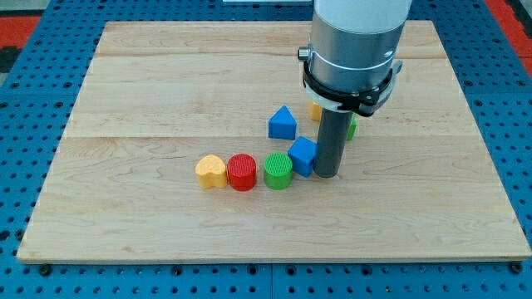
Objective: Place the blue cube towards the bottom of the blue triangle
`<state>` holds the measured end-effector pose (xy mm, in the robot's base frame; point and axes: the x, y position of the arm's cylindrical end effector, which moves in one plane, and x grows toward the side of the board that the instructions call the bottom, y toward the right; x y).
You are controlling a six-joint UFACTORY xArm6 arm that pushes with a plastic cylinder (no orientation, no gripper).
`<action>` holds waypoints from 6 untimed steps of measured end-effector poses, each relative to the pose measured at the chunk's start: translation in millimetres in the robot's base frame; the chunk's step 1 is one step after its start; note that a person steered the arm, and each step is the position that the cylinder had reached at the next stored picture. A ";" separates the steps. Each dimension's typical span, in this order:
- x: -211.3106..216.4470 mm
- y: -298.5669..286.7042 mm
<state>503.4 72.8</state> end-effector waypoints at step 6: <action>-80.2 11.5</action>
